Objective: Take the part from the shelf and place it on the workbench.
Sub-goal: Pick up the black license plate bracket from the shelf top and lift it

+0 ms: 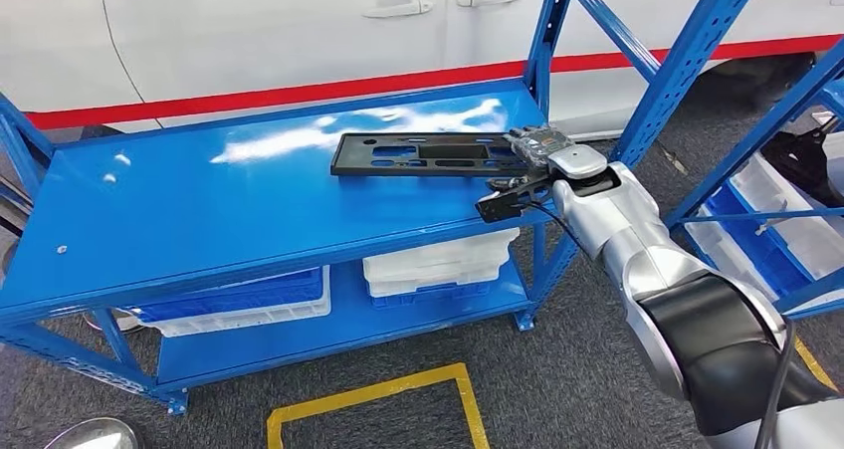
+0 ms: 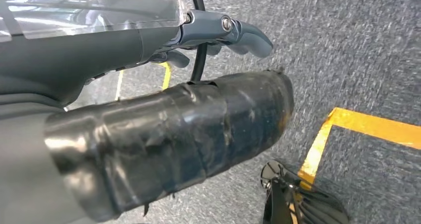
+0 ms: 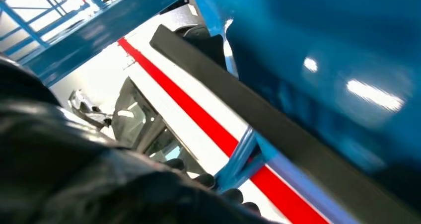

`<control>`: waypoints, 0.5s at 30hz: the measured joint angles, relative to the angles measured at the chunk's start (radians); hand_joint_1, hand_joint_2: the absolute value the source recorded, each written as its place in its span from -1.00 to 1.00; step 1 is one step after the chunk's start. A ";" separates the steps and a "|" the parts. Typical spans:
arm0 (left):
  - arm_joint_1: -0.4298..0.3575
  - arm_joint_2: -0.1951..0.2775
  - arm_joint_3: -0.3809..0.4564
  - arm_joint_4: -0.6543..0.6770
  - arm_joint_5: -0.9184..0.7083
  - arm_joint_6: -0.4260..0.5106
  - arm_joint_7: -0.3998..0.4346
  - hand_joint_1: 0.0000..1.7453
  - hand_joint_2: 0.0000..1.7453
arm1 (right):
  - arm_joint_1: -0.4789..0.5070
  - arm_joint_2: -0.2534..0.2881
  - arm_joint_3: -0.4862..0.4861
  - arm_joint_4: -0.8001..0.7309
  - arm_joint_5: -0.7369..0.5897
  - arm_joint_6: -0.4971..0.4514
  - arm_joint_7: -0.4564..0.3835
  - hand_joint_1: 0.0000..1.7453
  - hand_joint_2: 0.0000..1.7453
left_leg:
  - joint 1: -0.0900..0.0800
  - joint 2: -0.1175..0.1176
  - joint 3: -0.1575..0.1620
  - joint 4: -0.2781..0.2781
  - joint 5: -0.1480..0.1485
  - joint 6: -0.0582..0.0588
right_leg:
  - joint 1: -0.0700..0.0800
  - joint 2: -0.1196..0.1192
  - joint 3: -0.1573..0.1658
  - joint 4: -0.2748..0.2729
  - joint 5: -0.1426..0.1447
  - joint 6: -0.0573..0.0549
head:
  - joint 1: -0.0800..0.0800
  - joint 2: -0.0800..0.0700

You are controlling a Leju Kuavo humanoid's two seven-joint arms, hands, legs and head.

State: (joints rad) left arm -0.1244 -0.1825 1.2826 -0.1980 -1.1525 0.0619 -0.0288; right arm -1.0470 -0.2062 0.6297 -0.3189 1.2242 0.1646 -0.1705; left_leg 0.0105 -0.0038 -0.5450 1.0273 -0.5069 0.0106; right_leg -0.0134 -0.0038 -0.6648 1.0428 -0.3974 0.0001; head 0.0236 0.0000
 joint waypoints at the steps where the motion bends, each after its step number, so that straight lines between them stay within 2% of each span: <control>1: 0.001 -0.001 0.000 0.000 0.000 0.000 0.002 -1.00 -1.00 | 0.000 0.001 0.001 0.000 0.000 0.000 0.000 -1.00 -1.00 | 0.000 0.000 -0.001 -0.001 0.004 0.003 | 0.001 0.001 -0.001 -0.002 0.003 -0.004 | 0.000 0.000; 3: 0.002 -0.002 0.001 0.000 -0.001 0.000 0.006 -1.00 -1.00 | 0.000 0.003 0.002 0.000 -0.002 -0.001 0.000 -1.00 -1.00 | -0.002 0.000 -0.004 -0.001 0.009 0.009 | 0.000 0.001 0.000 -0.008 0.012 -0.007 | 0.000 0.000; 8: 0.002 -0.002 0.001 0.000 -0.003 0.001 0.015 -1.00 -1.00 | 0.000 0.004 0.003 0.000 -0.006 -0.003 0.000 -1.00 -1.00 | -0.003 -0.001 -0.012 -0.001 0.018 0.019 | -0.001 0.001 0.000 -0.022 0.027 0.004 | 0.000 0.000; 12: 0.002 -0.002 0.001 0.000 -0.008 0.001 0.016 -1.00 -1.00 | 0.000 0.005 0.003 0.000 -0.008 -0.004 0.000 -1.00 1.00 | -0.004 -0.001 -0.015 -0.001 0.020 0.021 | -0.001 0.001 0.000 -0.027 0.030 0.008 | 0.000 0.000; 15: 0.002 -0.002 0.001 0.000 -0.012 0.001 0.016 -1.00 -1.00 | 0.001 0.005 0.004 0.000 -0.009 -0.004 0.002 -1.00 1.00 | -0.004 -0.001 -0.015 -0.001 0.019 0.021 | -0.001 0.001 0.000 -0.028 0.030 0.009 | 0.000 0.000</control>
State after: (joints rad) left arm -0.1225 -0.1850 1.2837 -0.1980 -1.1643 0.0633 -0.0126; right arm -1.0464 -0.2008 0.6333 -0.3189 1.2148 0.1606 -0.1685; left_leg 0.0065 -0.0044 -0.5603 1.0266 -0.4874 0.0313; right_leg -0.0145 -0.0032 -0.6645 1.0145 -0.3670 0.0090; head 0.0237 0.0000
